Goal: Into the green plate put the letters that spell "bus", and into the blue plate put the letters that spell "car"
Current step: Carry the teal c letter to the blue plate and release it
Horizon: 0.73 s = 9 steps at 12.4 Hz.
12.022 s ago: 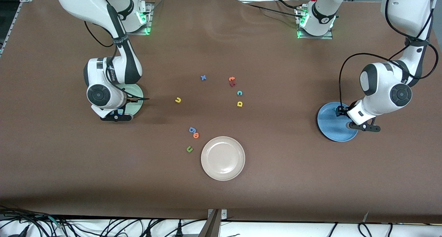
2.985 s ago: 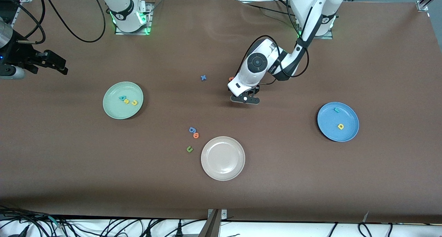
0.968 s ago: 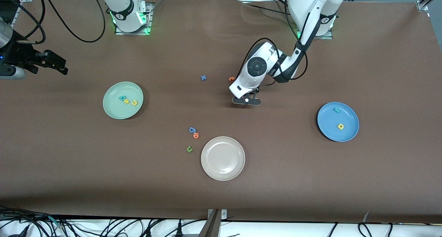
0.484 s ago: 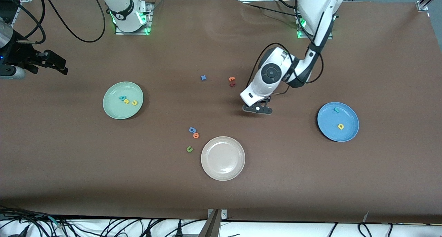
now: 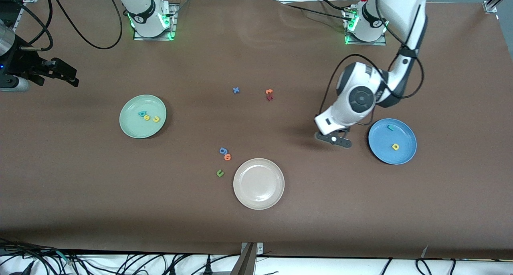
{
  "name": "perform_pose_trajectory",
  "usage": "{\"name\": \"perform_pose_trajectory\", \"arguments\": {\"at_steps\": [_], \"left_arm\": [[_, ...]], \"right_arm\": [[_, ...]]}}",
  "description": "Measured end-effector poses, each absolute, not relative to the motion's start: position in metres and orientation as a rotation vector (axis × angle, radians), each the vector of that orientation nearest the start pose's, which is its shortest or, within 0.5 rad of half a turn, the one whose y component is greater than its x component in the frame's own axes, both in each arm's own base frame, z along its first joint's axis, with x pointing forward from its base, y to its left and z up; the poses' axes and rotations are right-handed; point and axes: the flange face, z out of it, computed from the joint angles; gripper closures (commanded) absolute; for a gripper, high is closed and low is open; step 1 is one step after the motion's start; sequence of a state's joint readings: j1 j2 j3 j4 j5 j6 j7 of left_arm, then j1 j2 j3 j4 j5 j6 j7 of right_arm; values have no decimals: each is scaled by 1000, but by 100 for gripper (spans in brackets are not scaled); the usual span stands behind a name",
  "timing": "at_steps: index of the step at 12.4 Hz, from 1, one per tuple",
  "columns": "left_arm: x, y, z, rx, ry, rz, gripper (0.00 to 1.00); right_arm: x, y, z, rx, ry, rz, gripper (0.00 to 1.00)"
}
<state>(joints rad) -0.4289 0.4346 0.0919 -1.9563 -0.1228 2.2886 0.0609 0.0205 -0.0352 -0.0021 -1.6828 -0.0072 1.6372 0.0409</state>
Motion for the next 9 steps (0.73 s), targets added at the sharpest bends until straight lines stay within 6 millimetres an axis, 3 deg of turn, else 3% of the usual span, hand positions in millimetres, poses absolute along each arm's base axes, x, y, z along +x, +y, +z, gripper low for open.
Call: {"name": "perform_pose_trajectory", "arguments": {"at_steps": [4,6,9], "left_arm": [[601,-93,260,-3082,606,124,85],[605,-57,265,-3079,592,121,85],[602,-23,253,-3079,593,162,83]], "right_arm": [[547,10,597,-3149,34,16,0],[547,10,597,-3149,33,16,0],[547,10,597,-3149,33,16,0]]}}
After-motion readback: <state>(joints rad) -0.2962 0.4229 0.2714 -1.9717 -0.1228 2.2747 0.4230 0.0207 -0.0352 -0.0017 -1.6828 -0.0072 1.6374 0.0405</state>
